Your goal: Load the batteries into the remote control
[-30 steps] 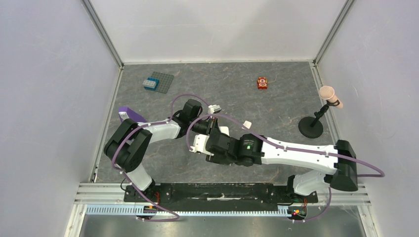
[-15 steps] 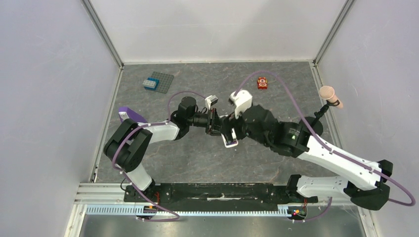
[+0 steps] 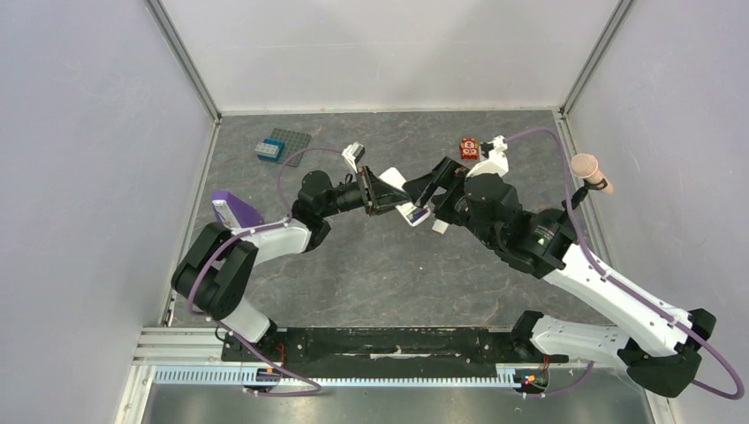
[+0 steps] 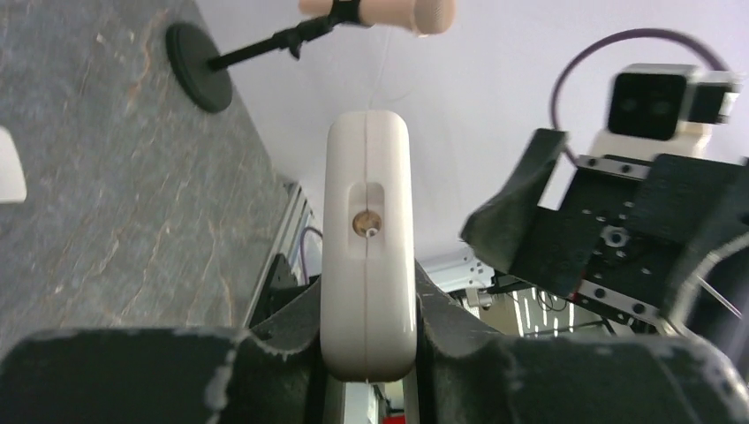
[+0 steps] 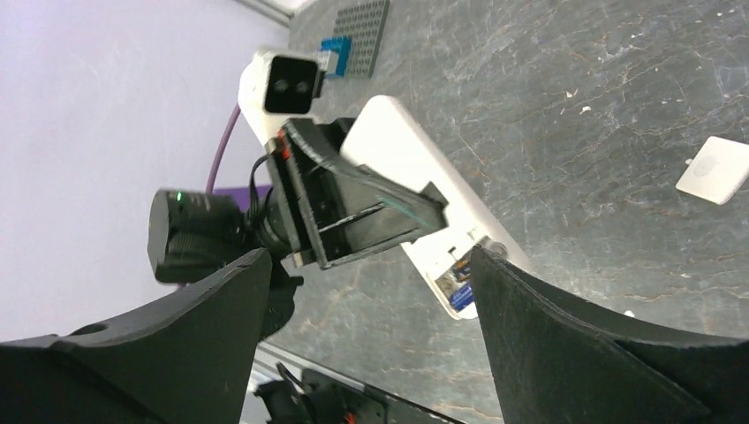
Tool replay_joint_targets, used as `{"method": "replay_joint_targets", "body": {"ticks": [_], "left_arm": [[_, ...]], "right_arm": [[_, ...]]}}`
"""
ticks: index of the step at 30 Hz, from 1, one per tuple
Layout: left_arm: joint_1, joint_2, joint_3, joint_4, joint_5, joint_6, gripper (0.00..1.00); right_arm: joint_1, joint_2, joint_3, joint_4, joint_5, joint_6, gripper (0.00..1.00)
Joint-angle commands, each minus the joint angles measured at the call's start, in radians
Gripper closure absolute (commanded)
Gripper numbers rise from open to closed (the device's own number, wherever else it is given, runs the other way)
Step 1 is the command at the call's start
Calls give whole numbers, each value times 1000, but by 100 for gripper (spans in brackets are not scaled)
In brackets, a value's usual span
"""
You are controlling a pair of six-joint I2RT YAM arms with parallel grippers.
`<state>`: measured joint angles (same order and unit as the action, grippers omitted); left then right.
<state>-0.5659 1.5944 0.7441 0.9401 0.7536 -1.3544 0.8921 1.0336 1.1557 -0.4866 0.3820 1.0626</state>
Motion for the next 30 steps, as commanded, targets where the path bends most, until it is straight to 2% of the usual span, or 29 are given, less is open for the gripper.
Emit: {"method": "replay_joint_targets", "body": {"ticks": [1,8,15,30], "left_arm": [[6,-68,-23,138,-145,-42,98],[8,-88,-104,304,-312,-164,98],[6,-86,-154,441,-383,-270,98],[6,-129,-181,399,-372,-232,98]], "right_arm": [[-9,-35,-8,-35,133,171,15],[-66,-39,-60,-38,90,296,16],[-133,-52,-129,40,34,327,18],[-179,-55,-205,247,-53,296,19]]}}
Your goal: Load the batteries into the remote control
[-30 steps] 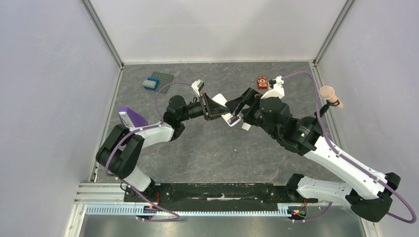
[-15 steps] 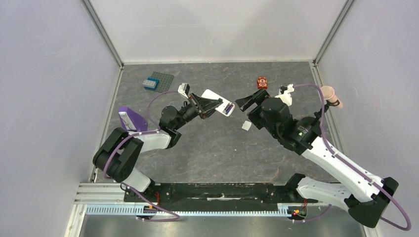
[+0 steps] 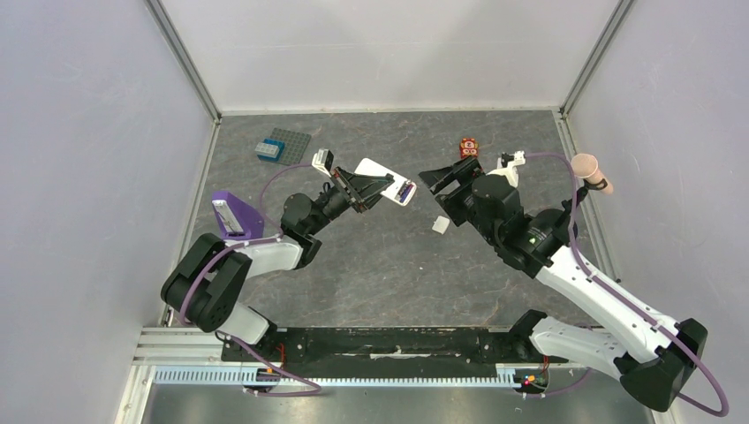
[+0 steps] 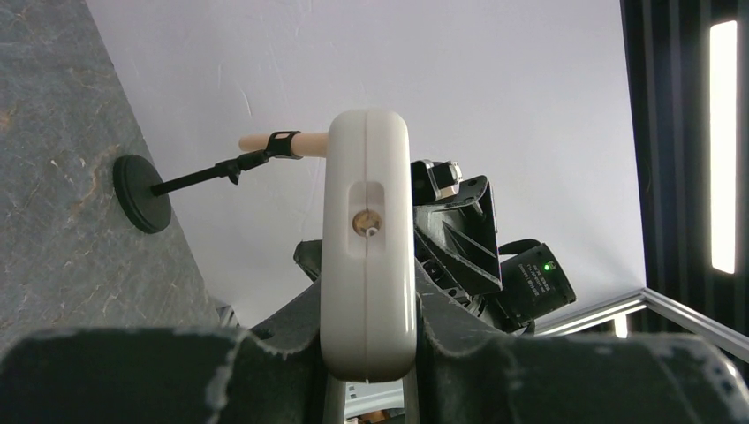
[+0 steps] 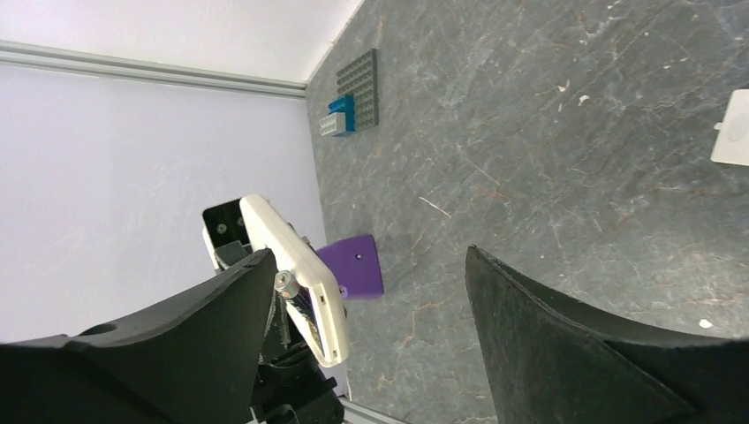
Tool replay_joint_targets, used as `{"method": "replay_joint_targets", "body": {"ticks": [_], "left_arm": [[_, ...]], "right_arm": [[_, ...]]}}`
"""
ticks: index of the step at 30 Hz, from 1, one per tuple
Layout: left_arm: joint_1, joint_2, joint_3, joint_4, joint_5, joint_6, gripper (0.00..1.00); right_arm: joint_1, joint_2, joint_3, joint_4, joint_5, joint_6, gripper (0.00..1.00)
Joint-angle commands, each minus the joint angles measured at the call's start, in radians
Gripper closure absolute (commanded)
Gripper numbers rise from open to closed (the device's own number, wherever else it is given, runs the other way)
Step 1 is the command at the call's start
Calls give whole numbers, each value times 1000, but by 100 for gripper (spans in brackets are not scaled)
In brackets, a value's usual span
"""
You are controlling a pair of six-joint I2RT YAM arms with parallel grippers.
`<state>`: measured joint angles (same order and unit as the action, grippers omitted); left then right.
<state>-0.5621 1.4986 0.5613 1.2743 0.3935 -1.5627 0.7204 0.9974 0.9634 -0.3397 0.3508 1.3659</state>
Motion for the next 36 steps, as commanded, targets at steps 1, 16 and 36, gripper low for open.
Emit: {"method": "replay_joint_targets", "body": {"ticks": [1,16,36], "left_arm": [[2,-37,4,61,-10,-22,98],[2,-67,5,13,1,9,98],[2,-56,-19,-3,-14,4,98]], "right_arm": [[-9,-14,-14,115,-38,-17,19],[-26,44,-41,203,-200,-47,43],[-50,-8,-58,225,-156,-29,26]]}}
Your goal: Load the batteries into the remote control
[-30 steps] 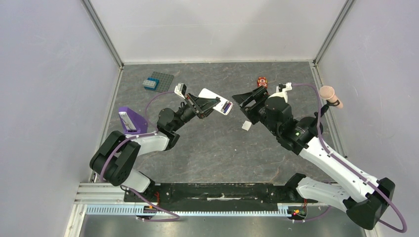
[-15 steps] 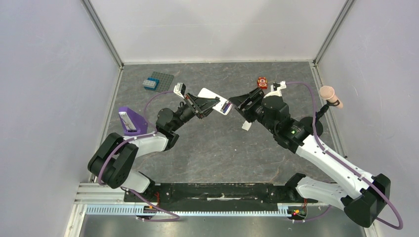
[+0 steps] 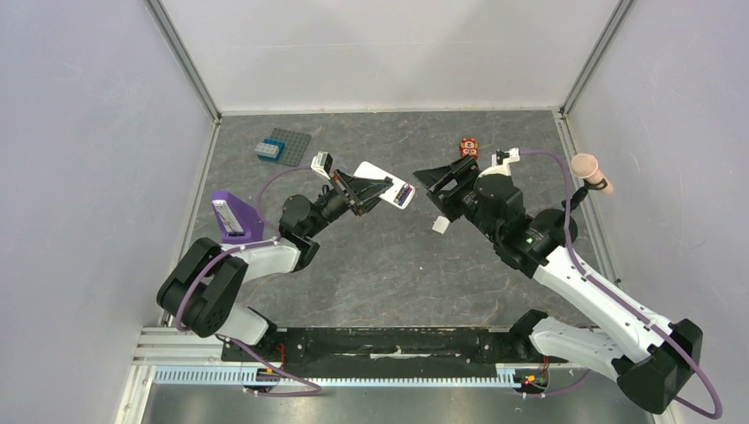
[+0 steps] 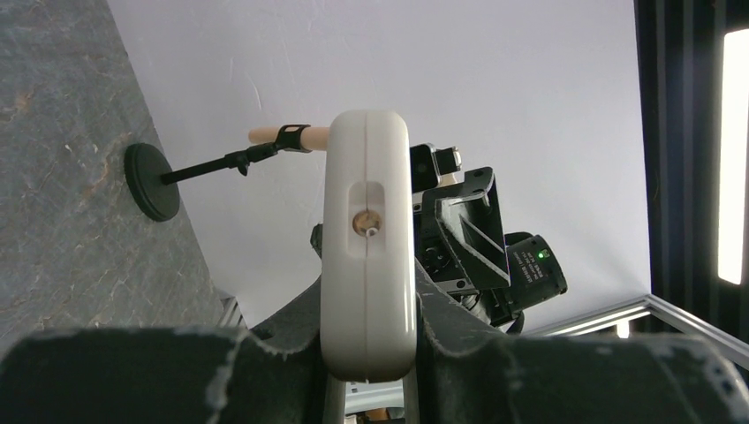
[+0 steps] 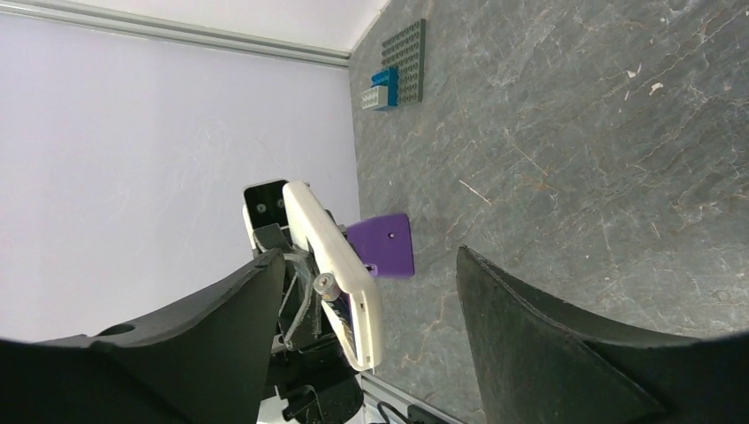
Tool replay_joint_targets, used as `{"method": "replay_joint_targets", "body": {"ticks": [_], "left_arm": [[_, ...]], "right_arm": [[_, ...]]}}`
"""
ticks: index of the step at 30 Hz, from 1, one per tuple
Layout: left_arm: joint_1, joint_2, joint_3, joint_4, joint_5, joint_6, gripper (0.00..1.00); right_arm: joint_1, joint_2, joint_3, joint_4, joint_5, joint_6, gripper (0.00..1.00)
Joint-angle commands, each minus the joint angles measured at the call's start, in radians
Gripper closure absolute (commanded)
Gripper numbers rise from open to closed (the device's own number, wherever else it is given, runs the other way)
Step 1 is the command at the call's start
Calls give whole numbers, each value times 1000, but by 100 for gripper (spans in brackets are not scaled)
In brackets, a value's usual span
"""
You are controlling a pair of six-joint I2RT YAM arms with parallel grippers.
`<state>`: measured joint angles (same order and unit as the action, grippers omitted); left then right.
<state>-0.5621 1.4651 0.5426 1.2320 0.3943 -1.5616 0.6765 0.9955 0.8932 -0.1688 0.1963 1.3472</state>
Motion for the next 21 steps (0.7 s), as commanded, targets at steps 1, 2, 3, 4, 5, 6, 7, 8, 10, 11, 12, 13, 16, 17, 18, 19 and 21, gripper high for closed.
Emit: {"method": "replay_joint_targets", "body": {"ticks": [1,2,3,4,5,6,7,8,10,11,12,13,16,17,18,19,21], "left_arm": [[2,-23,0,40,-14,3,98],[2,-23,2,40,-14,3,98],[2,-23,2,40,-14,3,98],[2,-22,1,41,-14,2,98],[2,-22,1,40,-13,2,98],[2,-21,4,40,-11,-1,98],[1,-21,5,43,-10,-3,98],[2,-21,6,44,-9,-4,98],[2,-21,7,44,-10,-5,98],[2,-21,7,46,-11,-6,98],[2,-20,8,47,-10,-8,98],[2,-19,10,49,-11,-9,98],[2,-17,11,55,-12,-14,98],[2,-14,10,57,-12,-17,98],[2,-12,12,63,-14,-21,98],[2,-6,12,72,-13,-27,98],[1,2,14,87,-17,-41,98]], "right_arm": [[-6,-1,10,63,-12,-16,26],[-6,5,10,69,-24,-22,26],[-6,10,12,72,-35,-26,27],[-6,17,14,74,-46,-31,27],[-6,23,15,73,-53,-33,28],[-7,29,17,73,-62,-40,27],[-6,35,19,71,-70,-45,28],[-8,40,21,69,-78,-47,28],[-8,52,20,69,-97,-46,29],[-8,57,19,71,-104,-46,31],[-8,59,18,71,-109,-47,32],[-8,64,18,73,-116,-48,33],[-8,66,16,75,-125,-48,37],[-8,68,14,77,-130,-48,38],[-8,68,11,80,-135,-47,39],[-8,69,7,85,-141,-45,40],[-8,70,-9,96,-153,-39,41]]}}
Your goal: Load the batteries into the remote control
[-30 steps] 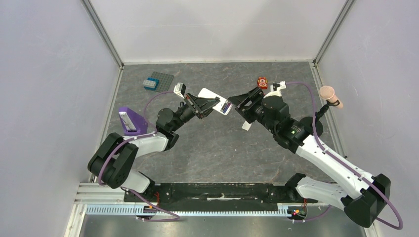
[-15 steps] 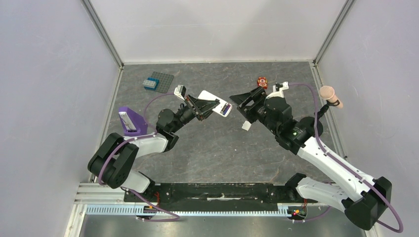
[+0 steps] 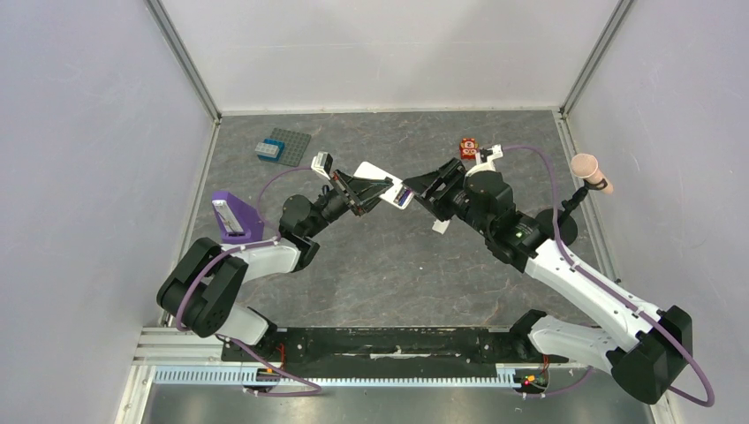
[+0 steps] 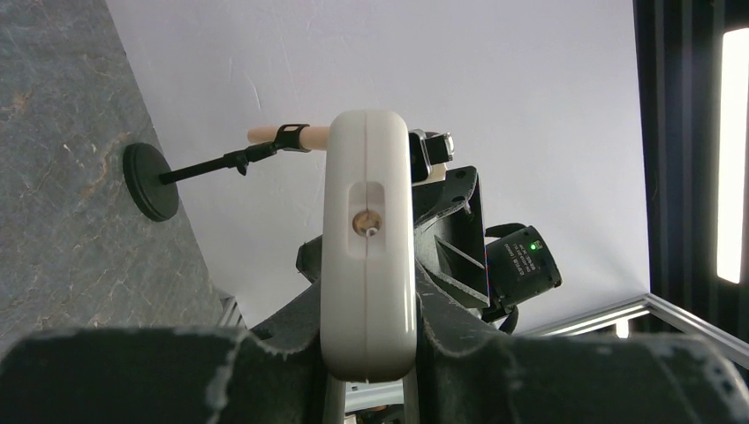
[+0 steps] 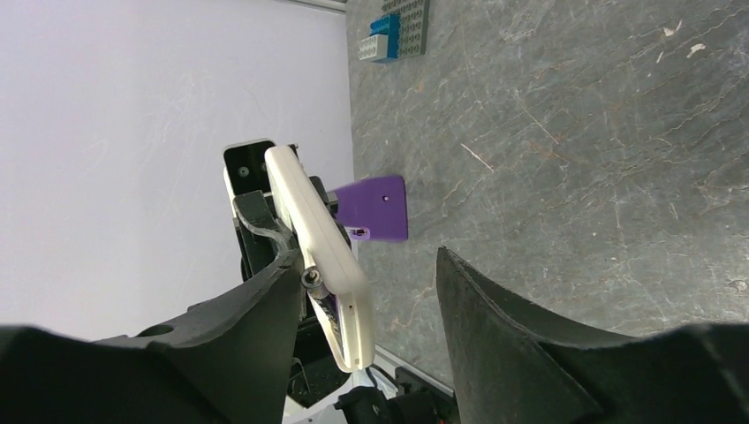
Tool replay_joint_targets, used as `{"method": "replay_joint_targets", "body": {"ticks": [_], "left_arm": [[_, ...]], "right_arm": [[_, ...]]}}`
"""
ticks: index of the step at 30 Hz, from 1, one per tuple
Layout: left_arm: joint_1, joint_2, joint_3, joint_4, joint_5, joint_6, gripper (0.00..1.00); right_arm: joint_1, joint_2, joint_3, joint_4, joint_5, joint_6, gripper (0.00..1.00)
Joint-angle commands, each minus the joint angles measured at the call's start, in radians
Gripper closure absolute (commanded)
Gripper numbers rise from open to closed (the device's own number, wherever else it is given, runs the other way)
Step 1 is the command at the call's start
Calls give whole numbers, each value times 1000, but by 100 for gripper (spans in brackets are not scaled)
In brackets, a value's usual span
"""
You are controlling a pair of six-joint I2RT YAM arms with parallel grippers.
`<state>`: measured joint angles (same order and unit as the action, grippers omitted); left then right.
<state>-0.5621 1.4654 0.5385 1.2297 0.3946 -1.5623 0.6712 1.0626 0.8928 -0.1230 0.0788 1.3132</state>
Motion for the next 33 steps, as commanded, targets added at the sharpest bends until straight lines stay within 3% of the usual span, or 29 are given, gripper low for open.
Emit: {"method": "replay_joint_targets", "body": {"ticks": [1,7,12,16,33], "left_arm": [[1,5,21,99,-18,-46,98],[2,11,25,108,-19,-54,98],[2,11,15,91,-17,-42,98],[2,13,6,91,-17,-41,98],[1,11,1,103,-15,-42,98]], "right_arm": [[-2,1,-17,57,-41,2,41],[-2,-2,-36,104,-59,9,39],[-4,-5,-19,156,-58,-10,23],[-12,-18,-22,165,-46,-5,21],[-47,-40,-98,201,-74,54,48]]}}
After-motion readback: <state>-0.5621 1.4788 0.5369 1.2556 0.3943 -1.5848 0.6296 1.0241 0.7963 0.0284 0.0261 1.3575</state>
